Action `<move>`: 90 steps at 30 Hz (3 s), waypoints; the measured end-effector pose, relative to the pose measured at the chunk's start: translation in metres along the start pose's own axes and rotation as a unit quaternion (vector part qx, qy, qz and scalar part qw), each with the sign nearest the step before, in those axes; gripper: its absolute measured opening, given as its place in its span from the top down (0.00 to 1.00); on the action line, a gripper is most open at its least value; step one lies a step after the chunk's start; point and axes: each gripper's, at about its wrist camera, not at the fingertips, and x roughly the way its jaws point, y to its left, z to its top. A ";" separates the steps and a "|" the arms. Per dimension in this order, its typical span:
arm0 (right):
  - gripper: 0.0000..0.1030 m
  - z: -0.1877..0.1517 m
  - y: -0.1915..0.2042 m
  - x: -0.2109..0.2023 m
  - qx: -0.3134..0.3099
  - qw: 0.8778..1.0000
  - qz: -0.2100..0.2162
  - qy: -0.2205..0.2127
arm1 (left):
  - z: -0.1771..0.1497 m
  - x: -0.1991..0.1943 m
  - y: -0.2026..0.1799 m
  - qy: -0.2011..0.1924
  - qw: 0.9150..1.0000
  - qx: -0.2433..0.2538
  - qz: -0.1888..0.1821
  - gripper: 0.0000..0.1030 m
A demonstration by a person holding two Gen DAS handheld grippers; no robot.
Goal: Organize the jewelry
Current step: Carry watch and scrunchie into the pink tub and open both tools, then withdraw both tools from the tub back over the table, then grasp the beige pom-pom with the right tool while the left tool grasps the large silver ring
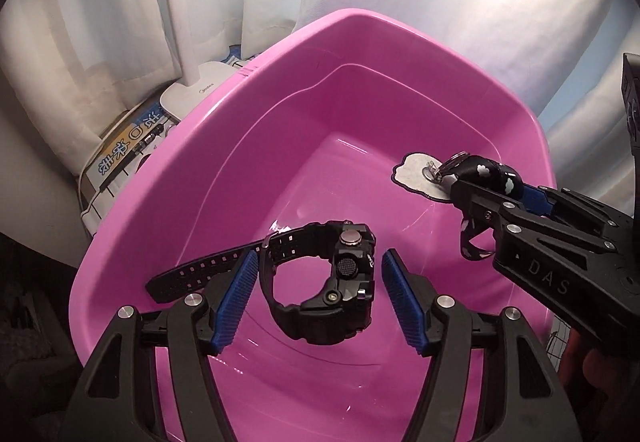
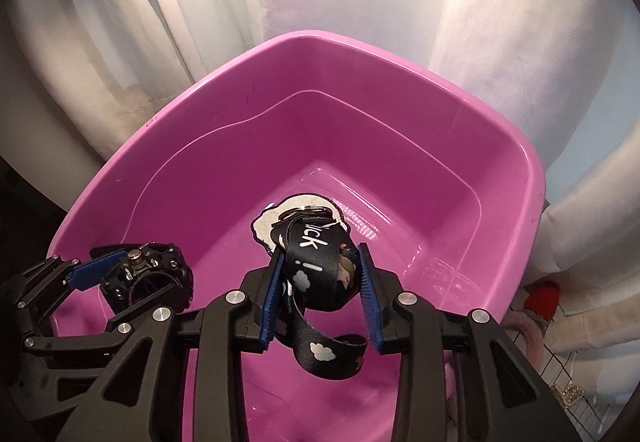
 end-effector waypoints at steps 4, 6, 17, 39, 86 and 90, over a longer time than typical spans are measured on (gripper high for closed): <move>0.42 0.003 0.000 -0.003 0.003 1.000 -0.007 -0.006 | 0.004 -0.007 0.004 -0.013 1.000 -0.007 0.002 0.20; 0.42 0.004 -0.002 -0.006 0.007 1.000 -0.010 -0.009 | 0.005 -0.008 0.007 -0.013 1.000 -0.010 0.002 0.19; 0.41 -0.008 -0.009 -0.029 0.028 0.999 -0.013 -0.034 | -0.007 -0.029 0.005 -0.033 0.999 -0.013 0.019 0.14; 0.38 -0.207 -0.145 -0.192 0.193 0.965 -0.126 -0.122 | -0.092 -0.106 -0.123 -0.105 0.984 0.112 -0.088 0.06; 0.37 -0.450 -0.164 -0.108 0.356 0.924 -0.142 0.017 | -0.260 0.091 -0.252 0.074 0.957 0.266 -0.086 0.06; 0.35 -0.449 -0.164 -0.104 0.356 0.924 -0.138 0.019 | -0.262 0.092 -0.255 0.066 0.955 0.277 -0.077 0.06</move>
